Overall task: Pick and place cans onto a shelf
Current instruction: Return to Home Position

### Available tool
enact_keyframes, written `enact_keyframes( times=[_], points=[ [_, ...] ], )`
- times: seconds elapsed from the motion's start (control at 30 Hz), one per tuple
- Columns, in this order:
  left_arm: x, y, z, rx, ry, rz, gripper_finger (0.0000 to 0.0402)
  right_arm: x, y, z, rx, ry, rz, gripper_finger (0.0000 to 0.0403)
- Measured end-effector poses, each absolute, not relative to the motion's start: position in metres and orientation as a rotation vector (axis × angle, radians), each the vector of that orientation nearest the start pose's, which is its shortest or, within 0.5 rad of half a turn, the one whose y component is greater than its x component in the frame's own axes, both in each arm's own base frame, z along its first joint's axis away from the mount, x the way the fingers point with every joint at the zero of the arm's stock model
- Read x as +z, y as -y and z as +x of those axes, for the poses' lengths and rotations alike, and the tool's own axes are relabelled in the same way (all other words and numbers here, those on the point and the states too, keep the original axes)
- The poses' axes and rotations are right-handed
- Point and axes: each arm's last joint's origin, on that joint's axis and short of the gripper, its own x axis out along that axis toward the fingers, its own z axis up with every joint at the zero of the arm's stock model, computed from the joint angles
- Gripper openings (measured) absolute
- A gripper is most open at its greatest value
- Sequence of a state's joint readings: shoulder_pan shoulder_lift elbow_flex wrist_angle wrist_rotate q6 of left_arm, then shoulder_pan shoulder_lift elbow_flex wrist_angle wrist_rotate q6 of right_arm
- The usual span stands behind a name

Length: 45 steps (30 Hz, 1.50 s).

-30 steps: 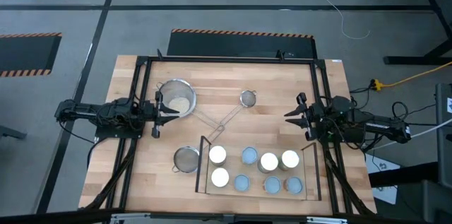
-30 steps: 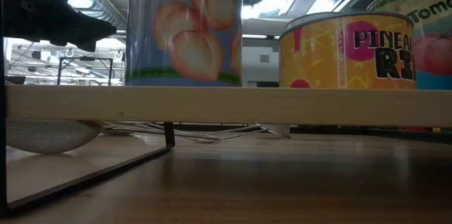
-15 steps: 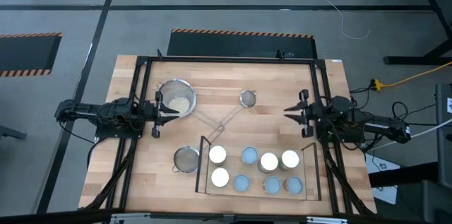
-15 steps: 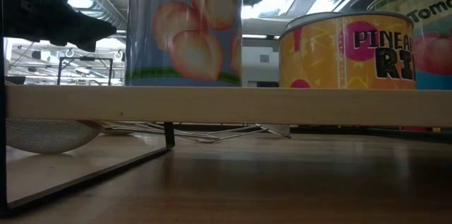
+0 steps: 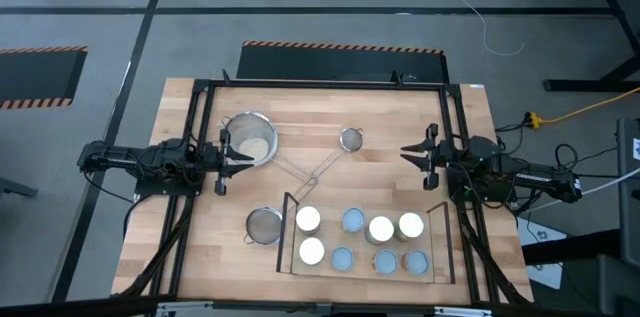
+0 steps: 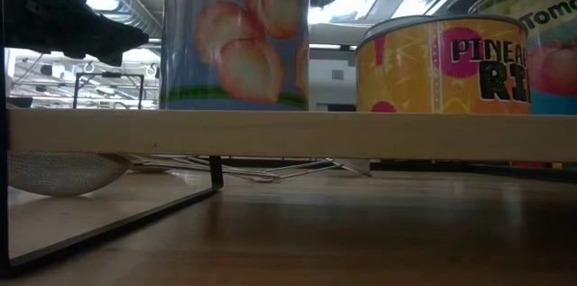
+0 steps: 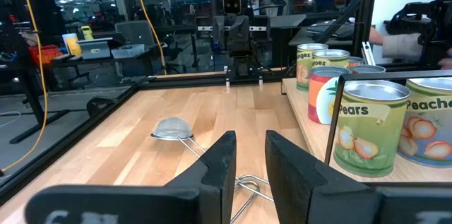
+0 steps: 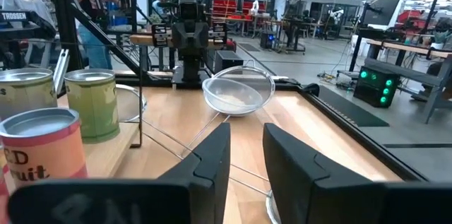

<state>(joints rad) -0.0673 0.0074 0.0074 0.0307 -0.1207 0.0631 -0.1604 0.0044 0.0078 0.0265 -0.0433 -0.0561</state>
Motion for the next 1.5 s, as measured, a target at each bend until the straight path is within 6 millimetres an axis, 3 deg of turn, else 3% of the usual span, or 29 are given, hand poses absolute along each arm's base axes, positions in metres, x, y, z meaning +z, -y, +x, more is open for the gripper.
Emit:
enact_keyframes(
  times=[0.5,1.5],
  points=[
    [0.1685,0.0031,0.0974,0.054,0.029,0.06,0.0069,0.1693,0.0172,0.0958,-0.22,0.033,-0.062,0.009],
    [0.1684,0.0031,0.0975,0.054,0.029,0.06,0.0069,0.1695,0.0173,0.0958,-0.224,0.034,-0.063,0.009]
  ],
)
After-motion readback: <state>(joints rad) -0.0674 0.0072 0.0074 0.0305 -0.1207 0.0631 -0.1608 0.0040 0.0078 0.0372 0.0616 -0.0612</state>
